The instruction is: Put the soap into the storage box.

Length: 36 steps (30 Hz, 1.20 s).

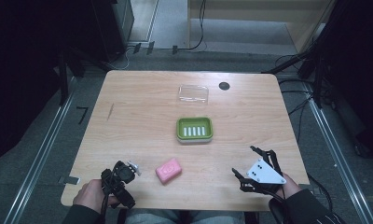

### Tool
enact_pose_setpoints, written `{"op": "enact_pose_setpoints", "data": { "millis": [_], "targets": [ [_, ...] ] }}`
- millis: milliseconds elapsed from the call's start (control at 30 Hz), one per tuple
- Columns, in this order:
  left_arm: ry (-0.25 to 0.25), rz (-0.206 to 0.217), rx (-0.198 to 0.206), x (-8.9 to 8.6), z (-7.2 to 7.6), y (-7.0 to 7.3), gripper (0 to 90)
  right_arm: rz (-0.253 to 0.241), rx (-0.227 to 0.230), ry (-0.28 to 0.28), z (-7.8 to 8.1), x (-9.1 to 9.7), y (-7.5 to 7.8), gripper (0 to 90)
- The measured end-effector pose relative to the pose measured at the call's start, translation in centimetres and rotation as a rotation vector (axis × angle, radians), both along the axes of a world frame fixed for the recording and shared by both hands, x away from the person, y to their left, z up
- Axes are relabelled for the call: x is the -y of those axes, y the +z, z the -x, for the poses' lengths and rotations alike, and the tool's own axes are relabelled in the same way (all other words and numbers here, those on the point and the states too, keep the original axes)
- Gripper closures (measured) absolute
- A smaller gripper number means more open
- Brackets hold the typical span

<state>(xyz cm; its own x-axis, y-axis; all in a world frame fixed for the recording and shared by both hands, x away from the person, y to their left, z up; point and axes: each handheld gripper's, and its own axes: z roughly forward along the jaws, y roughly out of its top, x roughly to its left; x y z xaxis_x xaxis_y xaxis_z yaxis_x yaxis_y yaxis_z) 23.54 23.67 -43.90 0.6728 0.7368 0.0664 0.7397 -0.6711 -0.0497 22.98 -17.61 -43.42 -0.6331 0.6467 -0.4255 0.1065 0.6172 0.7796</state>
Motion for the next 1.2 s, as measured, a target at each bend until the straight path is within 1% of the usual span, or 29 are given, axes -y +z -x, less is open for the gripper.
{"op": "enact_pose_setpoints", "data": {
  "millis": [100,233,267,367,400,467,567,600,667,767,800,833,1200],
  "targets": [
    [0.001,0.011,0.005,0.0,-0.1,0.0,9.8,0.002,0.004,0.0,0.0,0.0,0.0,13.3],
    [0.006,0.007,0.003,0.0,-0.1,0.0,9.5,0.003,0.004,-0.001,0.0,0.0,0.0,13.3],
    [0.007,0.013,0.006,0.0,-0.1,0.0,9.5,0.002,0.004,-0.001,0.0,0.0,0.0,13.3],
    [0.007,0.014,-0.005,-0.1,-0.2,0.0,9.5,0.0,-0.001,-0.003,0.0,-0.1,0.0,13.3],
    [0.006,0.014,0.006,-0.1,-0.1,0.0,9.5,0.005,0.0,0.002,0.0,-0.1,0.0,13.3],
    [0.004,0.016,0.005,-0.1,-0.1,0.1,9.5,0.004,0.001,0.004,0.0,-0.2,0.0,13.3],
    [0.008,0.023,0.008,0.1,-0.1,0.2,9.4,0.002,0.003,0.004,-0.1,-0.1,0.0,13.3],
    [0.012,0.03,0.003,0.2,-0.1,0.2,9.3,0.001,0.001,0.002,-0.1,-0.1,0.0,13.3],
    [-0.003,0.025,0.008,0.6,-0.2,0.3,9.2,0.001,0.002,0.004,-0.1,-0.1,0.0,13.3],
    [-0.014,0.032,0.009,0.9,-0.2,0.4,9.0,0.003,0.001,0.004,-0.1,-0.2,0.0,13.3],
    [-0.014,0.028,0.008,1.0,-0.2,0.5,8.9,0.002,0.001,0.004,-0.1,-0.2,0.0,13.3],
    [-0.013,0.033,0.013,1.1,-0.2,0.4,8.9,0.005,0.004,0.005,-0.1,-0.2,0.0,13.3],
    [-0.03,0.052,0.012,2.0,-0.4,0.6,8.1,0.005,-0.001,0.003,-0.1,-0.2,0.0,13.3]
  ]
}}
